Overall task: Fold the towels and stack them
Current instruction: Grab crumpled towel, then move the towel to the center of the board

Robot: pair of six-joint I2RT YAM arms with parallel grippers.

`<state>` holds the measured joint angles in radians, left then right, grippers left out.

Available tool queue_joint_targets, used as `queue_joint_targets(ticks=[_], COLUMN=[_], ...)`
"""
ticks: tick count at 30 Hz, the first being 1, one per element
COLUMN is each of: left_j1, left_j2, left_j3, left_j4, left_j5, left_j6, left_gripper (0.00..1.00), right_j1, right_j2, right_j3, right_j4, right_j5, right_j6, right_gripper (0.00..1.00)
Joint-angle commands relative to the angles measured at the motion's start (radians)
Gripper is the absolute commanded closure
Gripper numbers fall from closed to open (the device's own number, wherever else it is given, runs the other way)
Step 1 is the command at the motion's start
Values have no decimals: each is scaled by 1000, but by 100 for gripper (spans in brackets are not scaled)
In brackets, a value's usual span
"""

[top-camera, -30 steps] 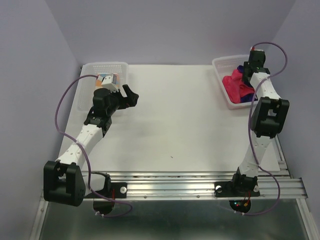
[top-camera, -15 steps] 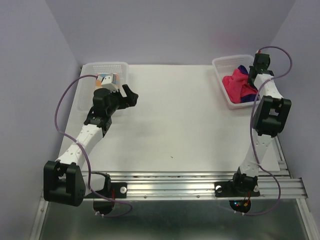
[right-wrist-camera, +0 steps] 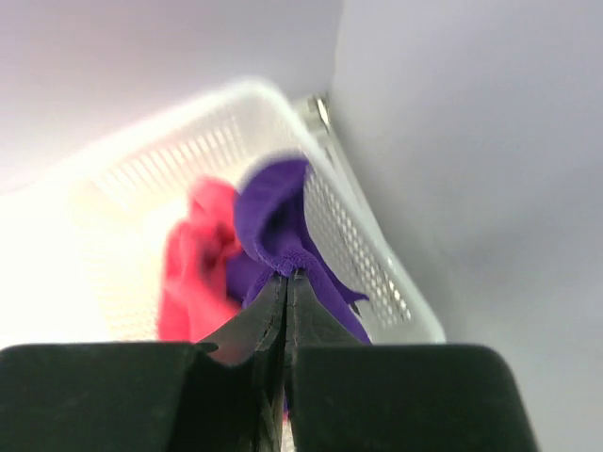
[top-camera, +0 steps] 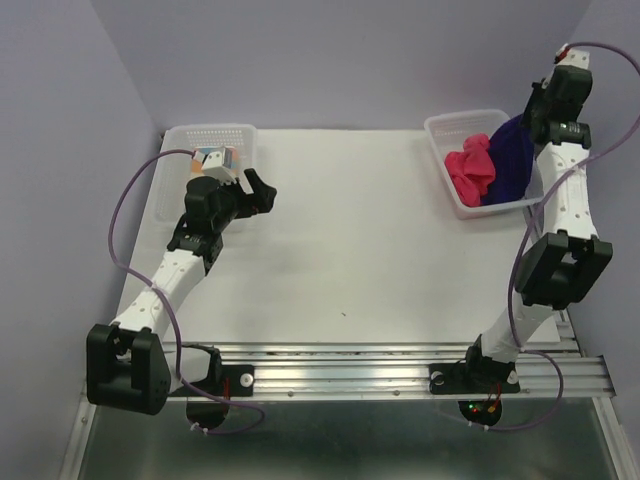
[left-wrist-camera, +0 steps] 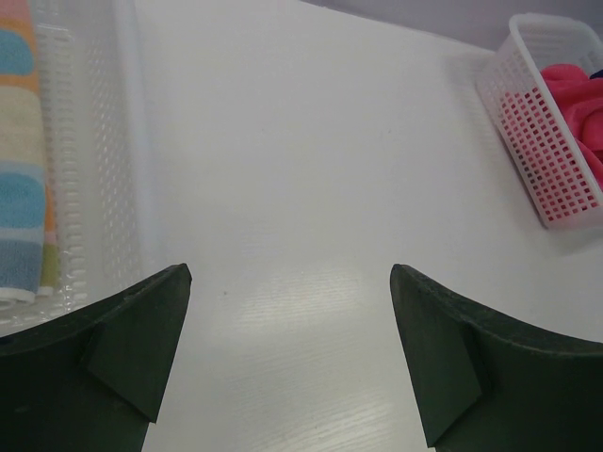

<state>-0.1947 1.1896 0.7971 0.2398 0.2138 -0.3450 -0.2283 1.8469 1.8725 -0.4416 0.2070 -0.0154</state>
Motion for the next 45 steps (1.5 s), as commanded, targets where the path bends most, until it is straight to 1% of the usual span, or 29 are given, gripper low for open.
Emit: queue_joint_targets(ticks=[1,2,3,6,7,8,12,13,16,17,18,20,22,25,26,27,28,29,32,34,35,37,38,39,42,43,45], left_j1=[-5,-5,-5,-5,-5,-5,-5,-5,-5,-5,-5,-5,-5,-5,-5,-5,-5,-5,-5,-5,-5,-5,-5,-5,-5,-5,-5], left_j2=[-56,-65,-70,-85,-90,-93,-117,-122,-136,-140,-142,-148,-154,-168,-177,-183,-188,-196,-216,-228,-234,-246,-252,-265,-285,-288,-289], left_j3=[-6,-9,-9,-12,-12,-15,-21,-22,-27,-27,-26,-21,-18,-6,-6,-4,-4,-4,-1,7,8,13,11,4,-7,-16,-22], left_j4=[30,29,30,30,30,30,30,30,27,24,21,13,12,1,-3,-5,-11,-14,-31,-49,-68,-86,-97,-100,-108,-108,-108], left_j5=[13,16,16,15,15,16,15,15,13,12,10,10,7,7,7,3,-8,-14,-27,-50,-59,-80,-83,-88,-91,-96,-99], left_j6=[9,9,9,11,9,9,9,9,8,8,5,0,-6,-17,-28,-32,-48,-48,-63,-72,-78,-86,-88,-91,-98,-101,-115], left_gripper=[1,1,1,1,1,1,1,1,1,1,1,1,1,1,1,1,1,1,1,1,1,1,1,1,1,1,1], right_j1=[-2,-2,-2,-2,-2,-2,-2,-2,-2,0,1,24,53,141,206,227,307,308,447,489,507,549,557,563,564,564,566], right_j2=[-77,-86,-92,-101,-103,-106,-141,-152,-175,-175,-173,-166,-160,-155,-144,-144,-132,-126,-75,-32,3,20,20,-9,-105,-133,-199], right_j3=[143,187,188,273,331,353,413,418,450,471,479,507,536,574,588,602,619,619,648,686,706,718,705,635,492,406,257], right_j4=[3,-9,-16,-29,-40,-40,30,50,132,168,193,266,291,369,374,373,373,379,379,362,363,365,357,348,302,235,183], right_j5=[-98,-153,-153,-269,-290,-310,-431,-487,-642,-690,-786,-871,-899,-888,-883,-870,-838,-830,-736,-660,-652,-627,-608,-525,-369,-245,-137], right_j6=[58,60,61,92,103,124,199,221,322,391,429,539,594,663,666,667,672,667,643,650,646,647,638,638,598,585,566], right_gripper=[99,99,99,99,99,99,99,99,99,99,99,99,99,99,99,99,99,99,99,99,99,99,99,99,99,99,99])
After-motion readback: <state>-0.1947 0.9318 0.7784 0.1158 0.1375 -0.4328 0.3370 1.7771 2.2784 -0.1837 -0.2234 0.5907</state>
